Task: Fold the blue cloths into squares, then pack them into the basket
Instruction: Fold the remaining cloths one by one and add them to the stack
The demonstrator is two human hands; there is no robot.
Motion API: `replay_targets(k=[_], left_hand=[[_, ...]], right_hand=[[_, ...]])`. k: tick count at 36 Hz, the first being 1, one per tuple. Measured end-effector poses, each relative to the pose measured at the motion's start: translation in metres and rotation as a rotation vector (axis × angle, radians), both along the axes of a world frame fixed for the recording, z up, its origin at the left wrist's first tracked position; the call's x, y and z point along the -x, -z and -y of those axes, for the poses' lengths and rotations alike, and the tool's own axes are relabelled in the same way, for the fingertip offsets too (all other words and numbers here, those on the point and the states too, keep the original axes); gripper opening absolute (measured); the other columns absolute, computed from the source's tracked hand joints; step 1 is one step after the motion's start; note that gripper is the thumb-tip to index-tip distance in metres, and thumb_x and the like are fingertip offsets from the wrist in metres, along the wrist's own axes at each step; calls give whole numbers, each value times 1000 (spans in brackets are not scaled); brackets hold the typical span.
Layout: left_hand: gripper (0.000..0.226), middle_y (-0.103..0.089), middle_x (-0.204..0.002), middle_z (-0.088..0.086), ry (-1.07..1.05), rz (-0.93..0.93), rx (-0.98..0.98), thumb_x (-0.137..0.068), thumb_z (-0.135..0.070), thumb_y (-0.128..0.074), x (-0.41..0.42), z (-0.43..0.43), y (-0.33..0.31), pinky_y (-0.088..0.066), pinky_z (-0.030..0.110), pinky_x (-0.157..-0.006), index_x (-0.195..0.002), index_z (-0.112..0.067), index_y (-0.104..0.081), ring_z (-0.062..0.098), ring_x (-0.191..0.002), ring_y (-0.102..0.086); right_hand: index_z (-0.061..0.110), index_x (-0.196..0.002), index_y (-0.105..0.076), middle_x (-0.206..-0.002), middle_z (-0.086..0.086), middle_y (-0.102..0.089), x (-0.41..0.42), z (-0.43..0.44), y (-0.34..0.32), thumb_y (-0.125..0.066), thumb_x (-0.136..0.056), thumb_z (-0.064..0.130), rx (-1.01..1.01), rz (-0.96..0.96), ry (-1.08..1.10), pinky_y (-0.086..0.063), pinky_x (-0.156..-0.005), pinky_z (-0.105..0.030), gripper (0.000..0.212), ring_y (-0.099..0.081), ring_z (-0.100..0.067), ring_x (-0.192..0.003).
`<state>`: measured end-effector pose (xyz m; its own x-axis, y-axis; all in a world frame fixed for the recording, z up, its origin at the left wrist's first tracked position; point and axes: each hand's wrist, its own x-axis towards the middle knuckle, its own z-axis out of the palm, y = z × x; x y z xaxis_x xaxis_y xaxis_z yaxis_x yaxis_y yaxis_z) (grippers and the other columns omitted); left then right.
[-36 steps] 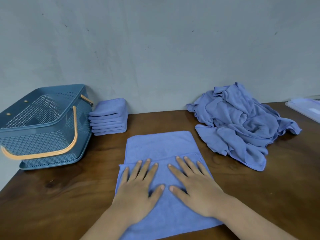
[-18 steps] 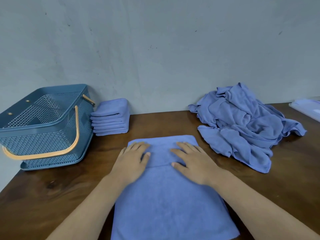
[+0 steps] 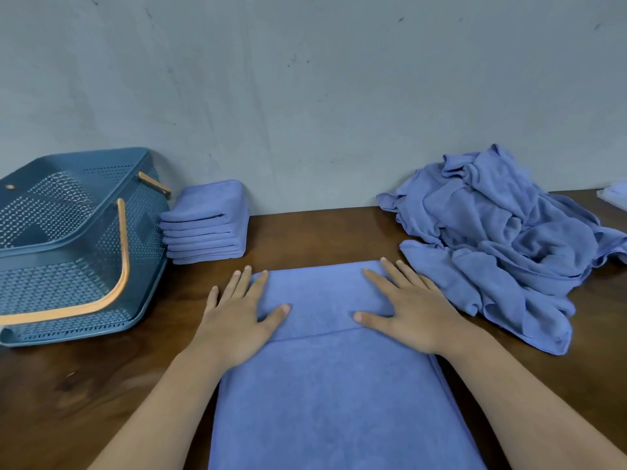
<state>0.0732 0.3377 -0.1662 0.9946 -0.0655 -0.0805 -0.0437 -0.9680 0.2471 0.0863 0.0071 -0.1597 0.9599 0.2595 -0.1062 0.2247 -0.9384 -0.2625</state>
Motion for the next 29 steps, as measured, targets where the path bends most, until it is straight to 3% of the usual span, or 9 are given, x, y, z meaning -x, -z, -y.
replay_targets(k=[3, 6, 7, 9, 11, 14, 18, 22, 29], left_hand=[[82, 5, -176, -13, -66, 32, 57, -99, -79, -23, -3, -2, 2, 6, 48, -131, -169, -39, -5, 6, -161, 12], [70, -14, -175, -14, -98, 139, 198, -104, -66, -33, -4, -8, 3, -2, 48, -132, -166, -35, -26, 6, -162, -1], [62, -25, -171, -15, -66, 193, 241, -105, -62, -39, -3, -11, 1, -10, 47, -132, -161, -35, -37, 8, -161, -11], [36, -53, -148, -22, 70, 278, 318, -104, -51, -51, 4, -18, -8, -36, 42, -120, -137, -39, -60, 9, -143, -42], [9, -66, -114, -21, 213, 279, 333, -101, -37, -62, 11, -19, -20, -47, 35, -94, -107, -41, -67, 8, -111, -56], [11, -66, -95, -16, 362, 198, 239, -93, -30, -64, 20, -16, -34, -45, 35, -83, -87, -39, -64, 11, -95, -58], [6, -63, -89, -11, 375, 45, 116, -82, -34, -63, 26, -20, -40, -43, 28, -81, -86, -38, -60, 9, -93, -57], [12, -59, -88, -11, 400, -5, 13, -75, -45, -58, 25, -22, -41, -40, 24, -86, -83, -37, -54, 9, -93, -54], [15, -58, -88, -12, 446, 0, 46, -73, -44, -57, 27, -18, -39, -37, 23, -81, -75, -30, -53, 10, -89, -54]], right_hand=[[55, -163, 4, -171, 22, 21, 0, -1, 1, -23, -80, 102, -5, -9, 4, 4, -130, -43, 99, 21, -15, -160], [52, -165, -6, -172, 21, 14, -3, 4, 4, -23, -90, 93, -74, 51, -14, 0, -131, -43, 87, 21, -12, -160], [51, -164, -18, -174, 20, 4, -3, 7, 4, -27, -95, 86, -126, 102, -35, -6, -131, -42, 78, 14, -9, -161], [46, -149, -52, -165, 23, -33, -1, 14, -3, -46, -100, 64, -243, 217, -96, -27, -124, -38, 52, -18, -2, -155], [44, -117, -70, -126, 29, -60, 3, 20, -14, -65, -94, 36, -299, 272, -147, -40, -99, -30, 25, -48, 4, -121], [43, -92, -68, -95, 25, -65, 9, 23, -26, -67, -84, 25, -207, 201, -181, -39, -84, -25, 20, -55, -5, -97], [42, -90, -60, -91, 22, -63, 12, 23, -28, -62, -79, 42, -91, 115, -191, -38, -91, -24, 11, -53, -2, -97], [38, -83, -56, -85, 18, -60, 12, 20, -30, -47, -70, 57, -5, 101, -195, -40, -90, -28, 25, -51, -3, -90], [26, -73, -49, -80, 9, -56, 19, 17, -28, -49, -74, 49, -109, 81, -215, -42, -81, -31, 23, -50, -11, -82]])
